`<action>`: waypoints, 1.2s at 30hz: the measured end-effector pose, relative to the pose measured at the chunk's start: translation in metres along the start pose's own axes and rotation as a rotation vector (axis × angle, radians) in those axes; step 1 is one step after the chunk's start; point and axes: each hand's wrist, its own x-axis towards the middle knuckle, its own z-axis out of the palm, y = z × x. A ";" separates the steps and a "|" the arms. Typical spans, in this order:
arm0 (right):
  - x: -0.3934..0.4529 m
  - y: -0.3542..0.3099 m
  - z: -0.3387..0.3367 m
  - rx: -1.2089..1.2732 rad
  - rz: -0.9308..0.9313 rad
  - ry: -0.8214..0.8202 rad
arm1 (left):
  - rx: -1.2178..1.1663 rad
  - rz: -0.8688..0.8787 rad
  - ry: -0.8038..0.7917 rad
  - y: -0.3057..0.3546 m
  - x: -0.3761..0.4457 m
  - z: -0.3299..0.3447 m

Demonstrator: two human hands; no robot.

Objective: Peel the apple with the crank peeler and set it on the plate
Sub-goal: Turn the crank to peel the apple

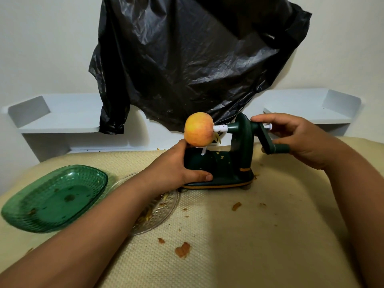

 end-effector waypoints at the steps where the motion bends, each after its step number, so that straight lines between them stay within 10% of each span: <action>1: 0.000 -0.001 0.001 -0.004 -0.009 0.031 | 0.003 -0.002 0.001 0.000 0.000 0.000; 24: 0.023 -0.008 0.042 0.481 0.126 0.375 | 0.020 0.007 0.005 0.002 -0.001 0.001; 36: 0.025 -0.012 0.039 0.905 0.564 0.106 | 0.065 -0.006 0.031 0.001 -0.002 0.002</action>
